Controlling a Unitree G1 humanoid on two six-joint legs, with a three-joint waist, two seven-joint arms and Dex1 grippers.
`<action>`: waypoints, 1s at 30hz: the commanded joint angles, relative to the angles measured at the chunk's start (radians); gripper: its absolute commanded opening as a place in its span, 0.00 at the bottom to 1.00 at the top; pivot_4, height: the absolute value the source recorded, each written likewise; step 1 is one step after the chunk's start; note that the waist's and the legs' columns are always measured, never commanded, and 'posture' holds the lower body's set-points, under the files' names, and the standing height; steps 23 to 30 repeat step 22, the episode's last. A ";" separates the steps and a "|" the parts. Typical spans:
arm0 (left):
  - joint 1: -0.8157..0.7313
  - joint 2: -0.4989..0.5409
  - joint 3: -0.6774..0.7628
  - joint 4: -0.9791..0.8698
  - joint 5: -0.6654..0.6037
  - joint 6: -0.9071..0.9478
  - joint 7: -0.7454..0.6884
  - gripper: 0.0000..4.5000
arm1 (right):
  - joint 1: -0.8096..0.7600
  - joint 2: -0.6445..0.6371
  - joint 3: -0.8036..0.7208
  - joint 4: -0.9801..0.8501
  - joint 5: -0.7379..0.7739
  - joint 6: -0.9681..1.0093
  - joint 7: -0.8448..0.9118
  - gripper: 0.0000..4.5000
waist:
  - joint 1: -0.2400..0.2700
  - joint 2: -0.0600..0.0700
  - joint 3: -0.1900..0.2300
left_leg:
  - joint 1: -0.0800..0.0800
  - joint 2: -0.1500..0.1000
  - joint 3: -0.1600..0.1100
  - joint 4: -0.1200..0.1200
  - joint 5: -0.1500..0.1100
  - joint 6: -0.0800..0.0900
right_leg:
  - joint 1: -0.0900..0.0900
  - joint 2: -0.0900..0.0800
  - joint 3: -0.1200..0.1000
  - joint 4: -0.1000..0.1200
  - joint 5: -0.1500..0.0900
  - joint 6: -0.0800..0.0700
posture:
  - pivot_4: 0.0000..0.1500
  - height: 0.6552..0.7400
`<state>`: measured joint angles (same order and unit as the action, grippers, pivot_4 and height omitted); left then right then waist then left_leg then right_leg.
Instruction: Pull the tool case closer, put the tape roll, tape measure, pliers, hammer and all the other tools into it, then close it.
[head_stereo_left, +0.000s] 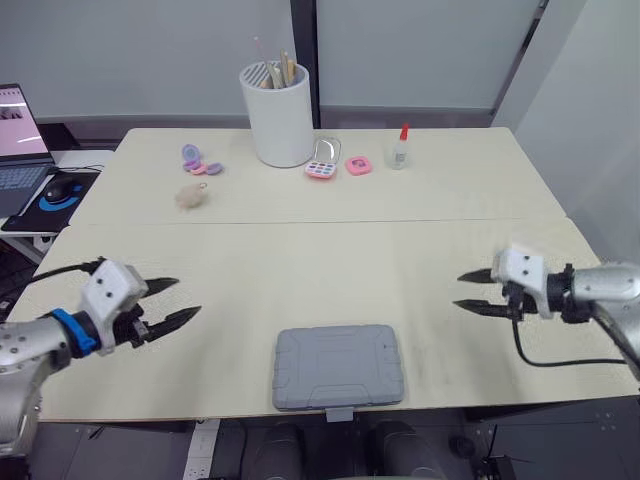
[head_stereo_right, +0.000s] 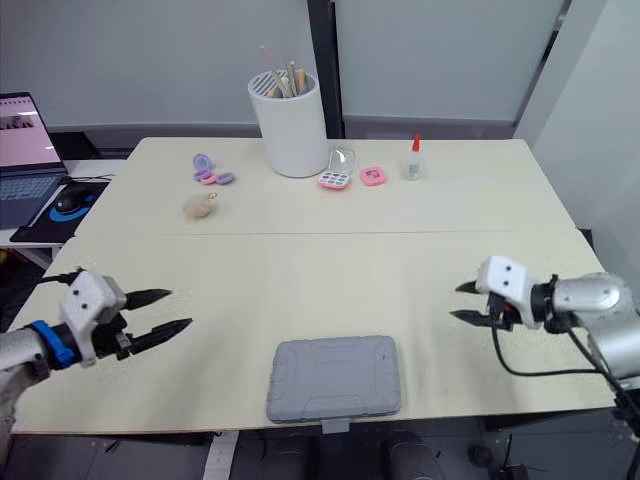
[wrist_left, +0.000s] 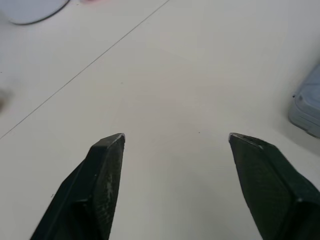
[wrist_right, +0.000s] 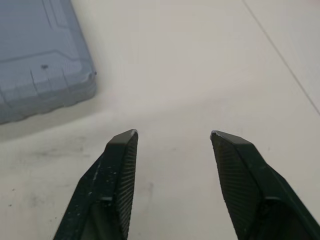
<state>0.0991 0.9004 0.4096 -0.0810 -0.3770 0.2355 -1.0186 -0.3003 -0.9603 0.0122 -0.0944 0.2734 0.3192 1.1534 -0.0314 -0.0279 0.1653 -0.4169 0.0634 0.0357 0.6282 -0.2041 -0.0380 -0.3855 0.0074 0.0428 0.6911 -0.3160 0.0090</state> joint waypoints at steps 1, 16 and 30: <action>-0.052 0.026 0.061 0.021 -0.046 0.018 -0.006 1.00 | -0.057 0.000 -0.074 0.068 0.049 -0.002 0.015 0.78 | 0.000 -0.001 0.000 | 0.000 0.000 0.000 0.000 0.000 0.000 | 0.000 0.000 0.000 0.000 0.000 0.000 | 1.00 1.00; -0.198 0.071 -0.003 0.153 0.042 0.004 0.024 1.00 | -0.094 -0.011 -0.078 0.173 0.014 -0.057 0.015 0.99 | -0.002 0.000 0.000 | 0.000 0.000 0.002 0.000 0.000 0.000 | -0.002 0.000 0.001 0.005 0.000 0.000 | 1.00 1.00; -0.206 0.068 -0.012 0.167 0.057 -0.009 0.017 1.00 | -0.087 -0.028 -0.086 0.178 0.013 -0.064 0.014 0.99 | 0.000 0.000 0.000 | 0.000 0.000 0.002 0.000 0.000 0.000 | -0.002 0.000 0.001 0.005 0.000 0.000 | 1.00 1.00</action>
